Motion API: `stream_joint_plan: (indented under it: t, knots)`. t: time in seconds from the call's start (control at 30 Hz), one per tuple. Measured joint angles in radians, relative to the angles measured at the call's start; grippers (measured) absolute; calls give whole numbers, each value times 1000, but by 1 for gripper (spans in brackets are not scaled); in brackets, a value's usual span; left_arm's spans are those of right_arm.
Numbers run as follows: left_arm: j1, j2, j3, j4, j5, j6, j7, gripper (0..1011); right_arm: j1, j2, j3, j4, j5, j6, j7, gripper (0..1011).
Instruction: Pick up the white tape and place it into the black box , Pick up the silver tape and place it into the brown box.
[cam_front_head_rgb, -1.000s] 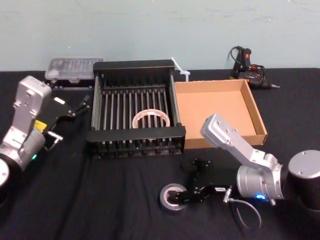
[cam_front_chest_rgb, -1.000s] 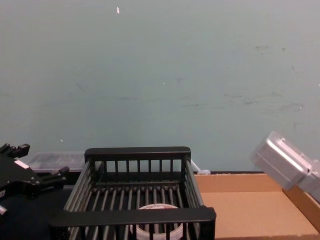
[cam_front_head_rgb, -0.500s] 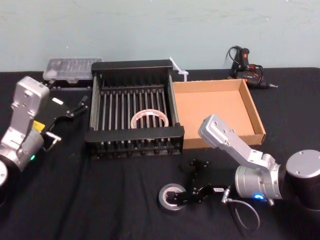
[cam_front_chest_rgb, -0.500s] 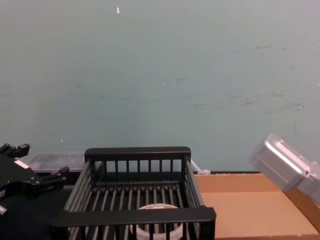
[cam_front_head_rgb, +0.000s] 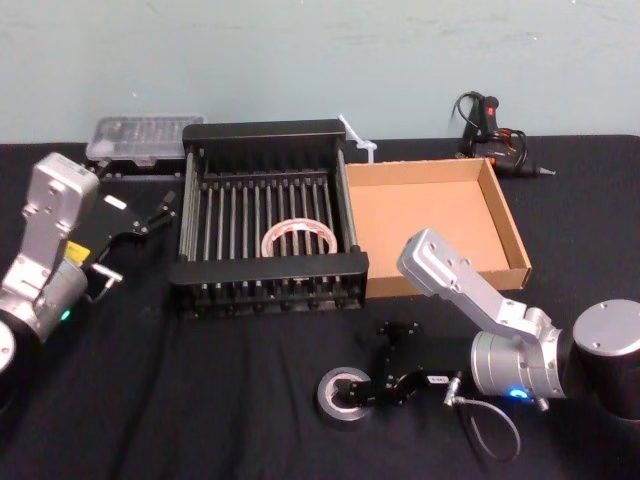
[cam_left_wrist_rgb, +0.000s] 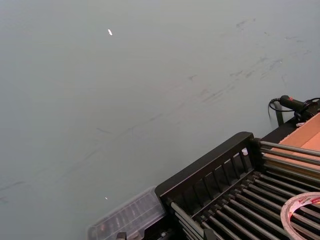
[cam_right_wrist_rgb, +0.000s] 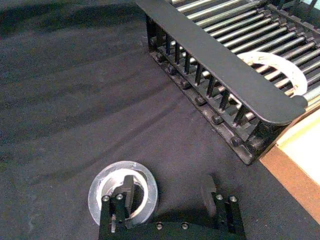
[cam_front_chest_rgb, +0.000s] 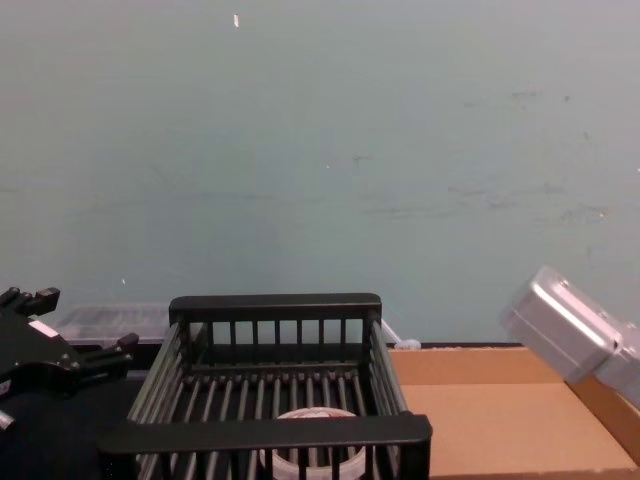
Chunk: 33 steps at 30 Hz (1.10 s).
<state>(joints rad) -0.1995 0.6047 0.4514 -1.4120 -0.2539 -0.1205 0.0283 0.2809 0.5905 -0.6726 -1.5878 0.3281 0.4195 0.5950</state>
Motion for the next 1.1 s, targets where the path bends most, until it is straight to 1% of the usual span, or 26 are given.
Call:
stream_joint_plan:
  t: [0.03, 0.1, 0.13, 0.17, 0.2, 0.27, 0.4, 0.43, 0.5, 0.57, 0.63, 0.67, 0.73, 0.77, 0.83, 1.1]
  knots:
    - [0, 0, 0, 0, 0, 0, 0, 1001, 0, 0, 0, 0, 0, 0, 0, 868]
    - [0, 0, 0, 0, 0, 0, 0, 1001, 0, 0, 0, 0, 0, 0, 0, 801]
    - [0, 0, 0, 0, 0, 0, 0, 1001, 0, 0, 0, 0, 0, 0, 0, 787]
    - [0, 0, 0, 0, 0, 0, 0, 1001, 0, 0, 0, 0, 0, 0, 0, 746]
    - [0, 0, 0, 0, 0, 0, 0, 1001, 0, 0, 0, 0, 0, 0, 0, 732]
    - [0, 0, 0, 0, 0, 0, 0, 1001, 0, 0, 0, -1, 0, 0, 0, 648]
    - [0, 0, 0, 0, 0, 0, 0, 1001, 0, 0, 0, -1, 0, 0, 0, 544]
    - [0, 0, 0, 0, 0, 0, 0, 1001, 0, 0, 0, -1, 1, 0, 0, 483]
    - [0, 0, 0, 0, 0, 0, 0, 1001, 0, 0, 0, -1, 1, 0, 0, 446]
    - [0, 0, 0, 0, 0, 0, 0, 1001, 0, 0, 0, -1, 1, 0, 0, 360]
    - [0, 0, 0, 0, 0, 0, 0, 1001, 0, 0, 0, -1, 1, 0, 0, 329]
    - [0, 0, 0, 0, 0, 0, 0, 1001, 0, 0, 0, -1, 1, 0, 0, 257]
    - [0, 0, 0, 0, 0, 0, 0, 1001, 0, 0, 0, -1, 1, 0, 0, 222]
    - [0, 0, 0, 0, 0, 0, 0, 1001, 0, 0, 0, -1, 1, 0, 0, 174]
    - [0, 0, 0, 0, 0, 0, 0, 1001, 0, 0, 0, -1, 1, 0, 0, 159]
    - [0, 0, 0, 0, 0, 0, 0, 1001, 0, 0, 0, -1, 1, 0, 0, 159]
